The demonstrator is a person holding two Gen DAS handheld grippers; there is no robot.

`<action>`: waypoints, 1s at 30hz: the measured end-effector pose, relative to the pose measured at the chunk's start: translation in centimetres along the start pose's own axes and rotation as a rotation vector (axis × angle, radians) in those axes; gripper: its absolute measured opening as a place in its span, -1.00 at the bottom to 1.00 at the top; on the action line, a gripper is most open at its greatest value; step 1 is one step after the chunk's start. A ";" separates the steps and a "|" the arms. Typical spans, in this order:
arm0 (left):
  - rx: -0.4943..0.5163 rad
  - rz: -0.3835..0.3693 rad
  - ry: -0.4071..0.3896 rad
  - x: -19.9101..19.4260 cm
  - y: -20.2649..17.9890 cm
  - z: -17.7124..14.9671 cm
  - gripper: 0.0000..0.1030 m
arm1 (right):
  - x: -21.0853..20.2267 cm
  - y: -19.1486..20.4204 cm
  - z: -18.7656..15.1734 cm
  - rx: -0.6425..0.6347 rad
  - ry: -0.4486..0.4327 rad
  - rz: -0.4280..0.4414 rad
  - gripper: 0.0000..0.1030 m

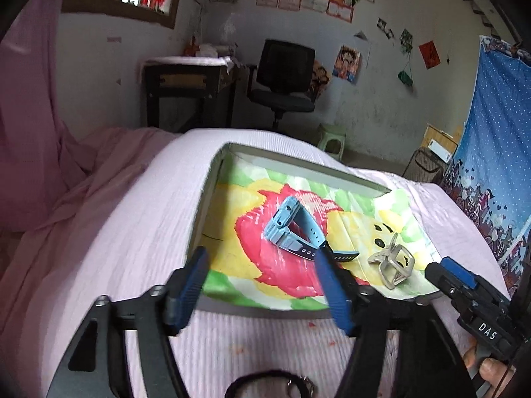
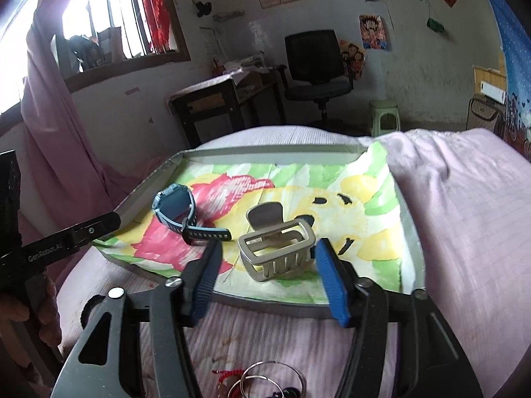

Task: Organize jewelry
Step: 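Open both grippers to drop the smartwatch and claw clip into the tray, then withdraw both grippers from the tray toward the remaining jewelry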

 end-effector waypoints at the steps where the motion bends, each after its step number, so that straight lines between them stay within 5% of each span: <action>1: 0.002 0.004 -0.018 -0.6 -0.1 0.0 0.39 | -0.4 -0.1 0.1 -0.002 -0.010 -0.002 0.13; 8: -0.003 0.024 -0.128 -4.5 -0.1 -0.7 0.92 | -4.3 0.0 0.6 -0.021 -0.120 -0.023 0.67; 15: 0.012 0.031 -0.209 -7.8 -0.3 -2.2 0.99 | -8.4 0.5 0.0 -0.036 -0.216 -0.039 0.98; 30: 0.052 0.052 -0.262 -12.3 -1.4 -6.7 0.99 | -13.9 -0.9 -2.5 -0.029 -0.252 -0.057 0.98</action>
Point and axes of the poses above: each gripper's, at about its wrist camera, not at the fingertips, and x roughly the way its jaws point, y to its left, z to its top, the point moved 5 cm from there along x, roughly the way its jaws point, and after that the axes turned 9 degrees about -z, right-handed, at the moved point
